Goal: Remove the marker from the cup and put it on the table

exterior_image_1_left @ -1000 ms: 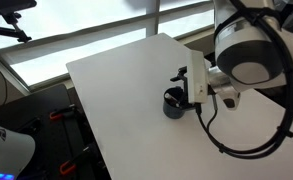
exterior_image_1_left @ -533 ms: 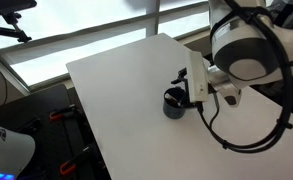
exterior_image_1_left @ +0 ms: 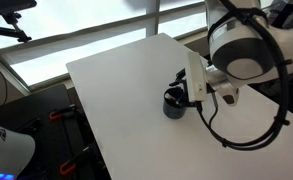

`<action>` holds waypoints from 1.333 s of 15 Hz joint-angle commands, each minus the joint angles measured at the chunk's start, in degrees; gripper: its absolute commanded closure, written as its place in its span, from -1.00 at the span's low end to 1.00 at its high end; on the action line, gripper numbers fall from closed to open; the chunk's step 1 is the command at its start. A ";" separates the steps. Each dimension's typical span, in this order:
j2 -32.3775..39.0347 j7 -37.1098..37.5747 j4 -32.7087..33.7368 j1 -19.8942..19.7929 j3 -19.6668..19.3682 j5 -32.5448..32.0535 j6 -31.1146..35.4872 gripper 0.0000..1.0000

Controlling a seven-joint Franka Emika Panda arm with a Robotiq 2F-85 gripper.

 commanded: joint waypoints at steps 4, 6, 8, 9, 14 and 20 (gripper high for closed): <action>0.91 0.59 0.27 0.03 0.43 -2.05 1.02 0.50; 1.01 0.47 -0.05 0.08 0.43 -2.32 1.18 0.71; 0.96 0.24 -0.34 -0.03 0.46 -2.66 1.00 0.98; 0.94 0.29 -0.37 -0.13 0.48 -2.65 0.87 0.96; -1.41 0.65 -2.01 0.24 0.30 -2.71 1.36 0.90; -7.47 0.89 -4.66 2.09 0.48 -4.84 0.79 0.90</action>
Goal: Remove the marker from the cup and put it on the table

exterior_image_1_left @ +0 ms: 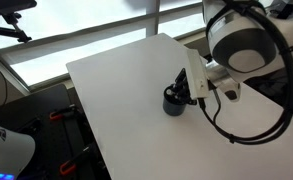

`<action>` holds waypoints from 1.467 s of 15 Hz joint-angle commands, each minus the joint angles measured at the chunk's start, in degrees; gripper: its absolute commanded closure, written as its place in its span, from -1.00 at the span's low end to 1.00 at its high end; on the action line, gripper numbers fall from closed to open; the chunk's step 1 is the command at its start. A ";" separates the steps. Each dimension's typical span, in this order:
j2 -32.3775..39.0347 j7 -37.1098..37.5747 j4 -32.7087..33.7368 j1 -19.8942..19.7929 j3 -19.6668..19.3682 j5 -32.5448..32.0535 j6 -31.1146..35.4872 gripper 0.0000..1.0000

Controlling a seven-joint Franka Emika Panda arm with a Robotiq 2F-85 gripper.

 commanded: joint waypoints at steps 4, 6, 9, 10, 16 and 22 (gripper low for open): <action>-9.73 0.84 -3.32 3.34 1.21 -2.85 -1.62 0.90; -11.30 1.12 -2.73 4.79 1.90 -3.69 -1.28 0.90; -12.09 2.11 -1.76 8.10 2.75 -5.95 1.30 0.90; -11.89 2.04 -1.83 9.37 3.03 -7.11 4.04 0.90; -6.40 -0.83 -2.90 14.62 6.89 -12.96 21.44 0.90; 0.30 -2.29 -1.91 14.57 9.72 -13.59 27.59 0.90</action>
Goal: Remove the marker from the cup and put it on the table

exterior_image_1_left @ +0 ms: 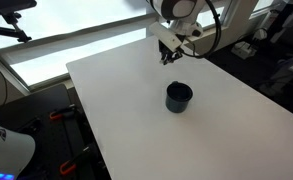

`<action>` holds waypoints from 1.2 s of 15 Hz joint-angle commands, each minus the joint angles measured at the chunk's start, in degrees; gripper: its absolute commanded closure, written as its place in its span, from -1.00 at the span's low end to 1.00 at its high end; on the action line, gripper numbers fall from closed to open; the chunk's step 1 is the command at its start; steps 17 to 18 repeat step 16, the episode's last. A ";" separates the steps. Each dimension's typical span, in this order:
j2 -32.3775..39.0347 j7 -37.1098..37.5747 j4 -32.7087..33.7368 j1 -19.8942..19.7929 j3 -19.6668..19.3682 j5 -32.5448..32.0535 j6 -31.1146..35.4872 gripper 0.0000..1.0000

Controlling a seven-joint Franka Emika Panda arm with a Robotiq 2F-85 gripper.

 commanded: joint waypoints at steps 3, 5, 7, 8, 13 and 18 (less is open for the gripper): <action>4.42 -2.82 0.99 -1.42 1.01 -1.01 3.95 0.90; 5.58 -2.79 1.35 -1.70 0.83 -1.41 3.53 0.90; 6.54 -2.93 2.02 -2.14 0.87 -1.64 2.05 0.10; 6.95 -2.41 2.37 -2.02 0.58 -2.06 1.26 0.08; 8.08 -2.15 4.11 -2.66 0.74 -2.20 -3.63 -0.68; 7.80 -2.48 3.19 -2.76 0.72 -1.65 -5.19 -0.62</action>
